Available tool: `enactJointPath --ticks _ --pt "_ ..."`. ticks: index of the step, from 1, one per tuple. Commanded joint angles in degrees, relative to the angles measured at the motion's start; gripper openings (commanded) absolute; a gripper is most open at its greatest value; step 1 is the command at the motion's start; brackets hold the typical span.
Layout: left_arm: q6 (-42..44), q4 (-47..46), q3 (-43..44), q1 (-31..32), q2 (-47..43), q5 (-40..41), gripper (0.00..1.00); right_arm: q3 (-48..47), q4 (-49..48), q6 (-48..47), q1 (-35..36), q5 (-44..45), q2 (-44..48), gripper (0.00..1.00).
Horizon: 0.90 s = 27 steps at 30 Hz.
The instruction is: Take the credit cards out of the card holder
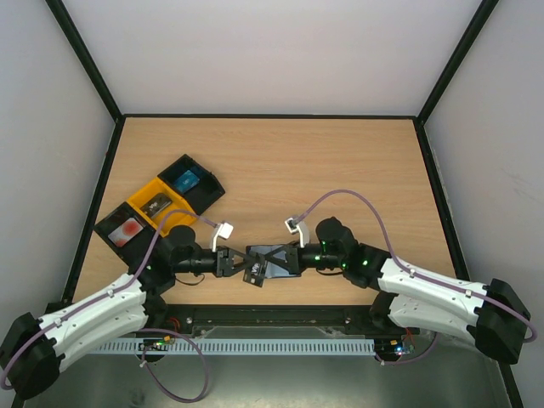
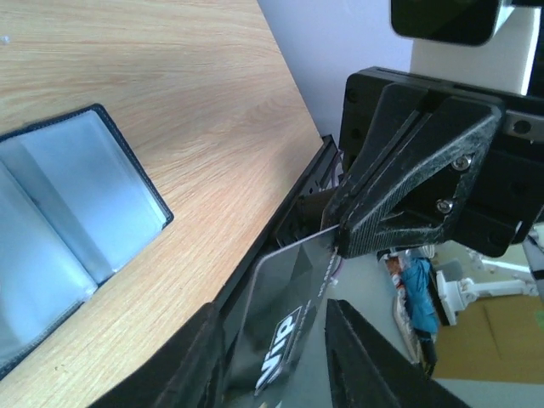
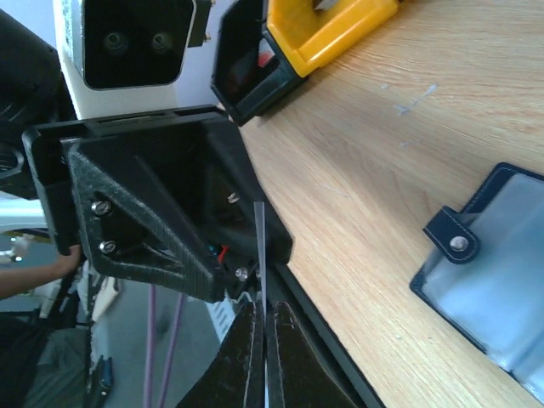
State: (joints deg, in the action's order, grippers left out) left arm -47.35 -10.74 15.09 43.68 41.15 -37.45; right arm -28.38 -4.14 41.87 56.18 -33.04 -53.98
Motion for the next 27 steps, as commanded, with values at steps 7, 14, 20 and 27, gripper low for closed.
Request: enactJointPath --ticks 7,14,20,27 --pt "-5.35 8.11 5.11 -0.5 -6.48 9.87 0.79 5.31 -17.25 14.24 -0.45 3.34 1.67 0.02" --pt "-8.23 14.46 9.32 -0.55 -12.46 21.02 0.96 6.9 -23.57 22.32 -0.47 10.46 2.37 0.02" --pt "-12.8 16.93 9.3 -0.53 -16.94 27.94 0.95 10.75 -31.4 30.61 -0.5 20.26 4.59 0.02" --pt "-19.45 8.72 4.17 -0.52 -20.41 27.32 0.82 12.75 -40.17 40.15 -0.53 29.03 3.53 0.02"
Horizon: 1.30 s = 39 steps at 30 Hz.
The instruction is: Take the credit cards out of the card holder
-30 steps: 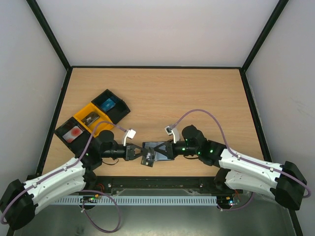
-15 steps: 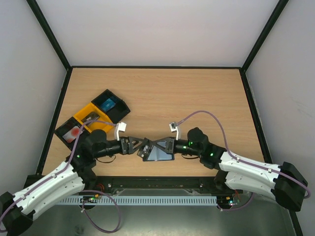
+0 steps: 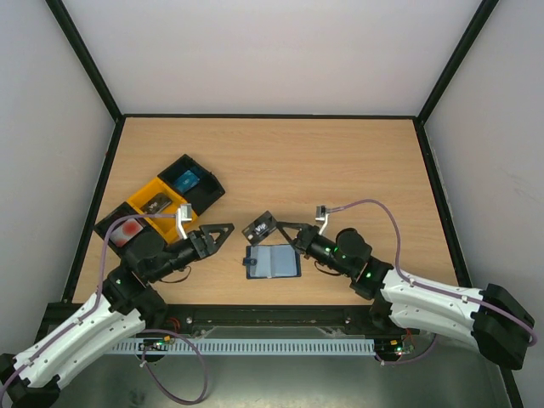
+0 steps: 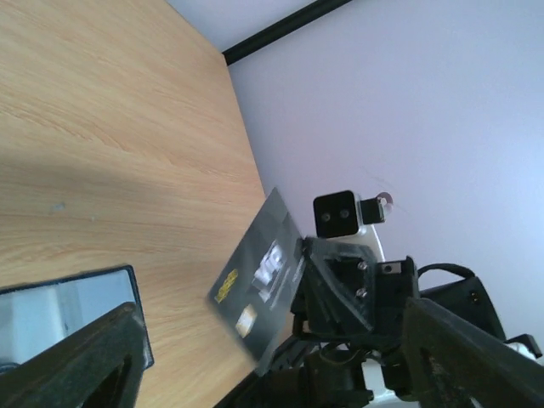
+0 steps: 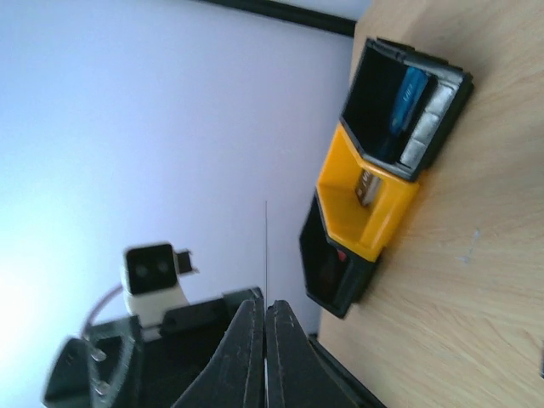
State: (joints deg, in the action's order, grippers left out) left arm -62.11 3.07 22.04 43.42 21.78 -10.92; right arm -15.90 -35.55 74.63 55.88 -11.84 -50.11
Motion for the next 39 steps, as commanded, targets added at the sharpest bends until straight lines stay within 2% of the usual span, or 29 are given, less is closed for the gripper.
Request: enactJointPath --ticks 1,4,8,12,23,25,29,33,36,39 --pt "-6.01 -6.03 -3.46 -0.26 -0.9 0.88 0.8 0.38 -10.91 8.88 -0.2 8.88 -1.13 0.02" --pt "-7.26 -8.42 -4.26 -0.26 0.41 0.91 0.77 -1.04 -15.62 10.99 -0.22 9.73 -4.26 0.02" --pt "-7.92 -12.24 -3.95 -0.28 2.76 -0.03 0.76 -4.06 -16.73 11.43 -0.24 10.2 -9.23 0.02" --pt "-8.11 -16.65 -3.51 -0.29 4.59 -0.03 0.7 -4.0 -26.49 14.8 -0.21 7.33 -15.22 0.02" --pt "-6.85 -15.99 -1.83 -0.35 11.0 1.6 0.58 -5.04 -31.61 17.15 -0.22 5.77 -22.26 0.02" --pt "-6.63 -16.04 -1.91 -0.44 11.25 1.68 0.51 -4.83 -31.64 17.36 -0.17 5.78 -22.7 0.02" --pt "-6.46 -15.97 -2.11 -0.59 11.11 1.78 0.28 -4.92 -32.02 17.57 -0.18 5.01 -23.97 0.02" --pt "-6.89 -16.24 -2.43 -0.7 10.66 1.15 0.17 -4.52 -32.92 17.56 -0.24 4.64 -25.45 0.02" --pt "-6.78 -16.69 -2.61 -0.89 10.18 0.82 0.04 -4.55 -33.93 17.76 -0.18 3.78 -26.86 0.02" --pt "-6.22 -15.66 -2.62 -1.35 9.72 0.9 0.03 -4.53 -34.98 17.59 -0.2 2.45 -28.32 0.05"
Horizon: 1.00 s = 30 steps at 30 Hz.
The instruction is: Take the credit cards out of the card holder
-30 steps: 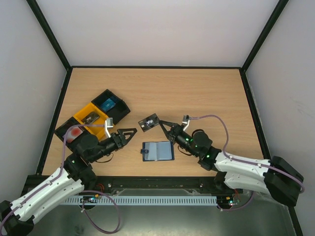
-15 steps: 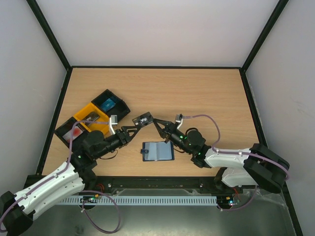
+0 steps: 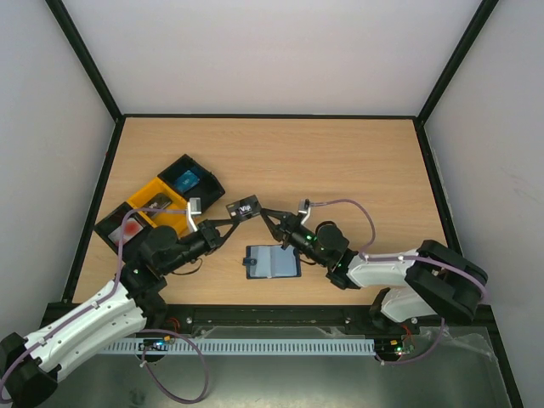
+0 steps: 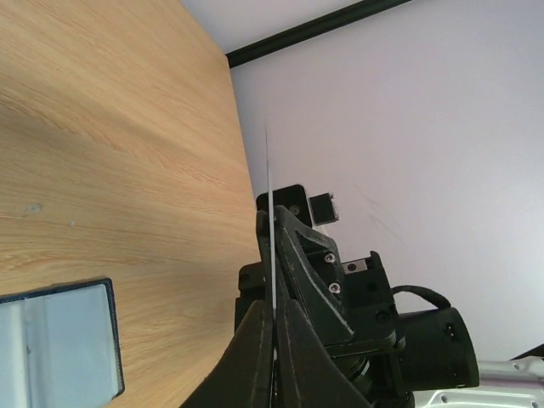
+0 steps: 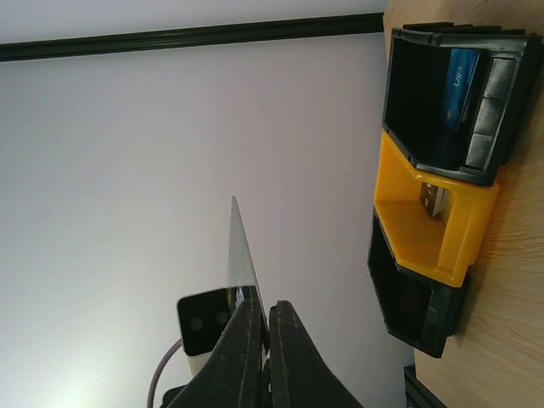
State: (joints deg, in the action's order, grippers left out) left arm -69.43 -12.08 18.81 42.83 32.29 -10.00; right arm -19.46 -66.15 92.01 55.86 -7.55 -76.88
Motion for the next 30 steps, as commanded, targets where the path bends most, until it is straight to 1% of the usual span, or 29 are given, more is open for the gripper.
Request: enactJointPath --ticks 1,7,11,13,14,15,18,21,22,26,30 --pt "1.18 0.44 0.61 -1.0 -0.96 -0.06 0.03 -0.93 -4.61 0.2 -0.16 -2.39 -2.03 0.06" --pt "2.38 4.52 0.53 -2.41 -1.37 -1.43 0.03 0.5 -6.85 -0.47 -0.14 -4.42 -3.36 0.16" --pt "3.29 7.14 0.42 -3.43 -1.85 -2.5 0.03 1.96 -7.37 -2.2 -0.16 -5.47 -2.59 0.3" --pt "4.26 8.71 0.67 -4.34 -2.39 -3.47 0.03 3.02 -7.33 -2.75 -0.18 -5.48 -2.13 0.43" --pt "5.11 9.68 1.13 -5.16 -2.72 -3.91 0.03 3.51 -7.31 -3.0 -0.16 -5.53 -1.7 0.54" --pt "6.19 11.33 1.83 -6.0 -2.91 -4.43 0.03 4.05 -7.15 -3.36 -0.2 -5.54 -1.34 0.62" --pt "10.57 17.51 5.1 -9.4 -2.37 -6.7 0.03 4.88 -6.38 -5.02 -0.2 -6.77 -0.17 0.79" --pt "14.48 22.6 7.87 -13.64 -1.41 -10.05 0.03 5.04 -3.48 -7.77 -0.2 -8.48 1.63 1.0" --pt "15.35 23.44 8.6 -15.24 -1.15 -11.05 0.03 5.05 -1.8 -8.96 -0.2 -8.76 2.46 0.98" --pt "18.02 26.14 10.13 -20.4 0.78 -14.31 0.03 4.96 6.89 -14.41 -0.14 -9.23 8.14 0.98" --pt "21.95 30.97 11.73 -26.71 3.71 -16.0 0.03 5.05 18.85 -20.03 -0.17 -7.17 15.31 0.98"
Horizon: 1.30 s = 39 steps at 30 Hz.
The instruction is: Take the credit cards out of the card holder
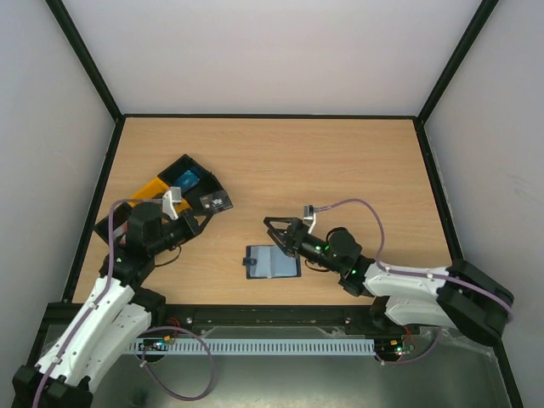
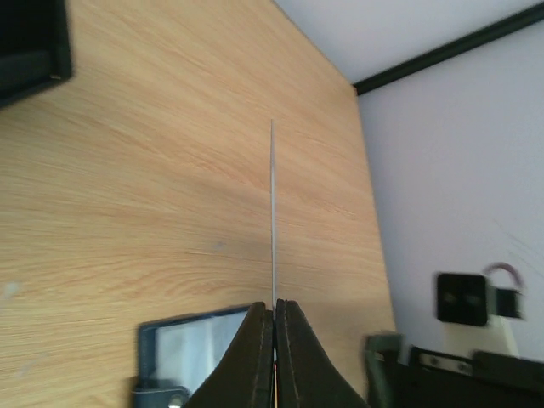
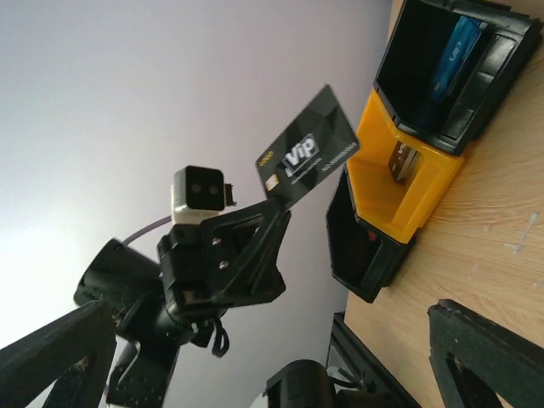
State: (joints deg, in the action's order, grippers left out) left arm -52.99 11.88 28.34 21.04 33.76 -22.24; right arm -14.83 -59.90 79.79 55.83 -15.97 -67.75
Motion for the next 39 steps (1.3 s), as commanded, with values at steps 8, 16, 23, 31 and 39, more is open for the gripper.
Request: enactJointPath --ticks 8,16,23,31,39 --pt "11.67 17.27 4.67 -13.25 2.3 5.95 0.03 3.49 26.17 -11.54 -0.14 8.79 20.47 0.98" --pt "11.72 16.09 7.5 -22.69 6.16 2.3 0.03 6.85 29.79 -11.02 -0.14 9.11 29.43 0.98" --pt "19.12 19.14 11.06 -37.56 12.23 -5.24 0.03 6.14 36.57 -13.03 -0.12 9.56 35.09 0.98" --pt "24.86 18.56 10.19 -49.8 19.79 -13.42 0.03 7.6 42.57 -12.82 -0.18 11.74 44.12 0.98" --pt "24.49 14.54 10.59 -49.82 25.35 -11.21 0.03 7.4 46.27 -13.64 -0.2 14.16 49.06 0.98"
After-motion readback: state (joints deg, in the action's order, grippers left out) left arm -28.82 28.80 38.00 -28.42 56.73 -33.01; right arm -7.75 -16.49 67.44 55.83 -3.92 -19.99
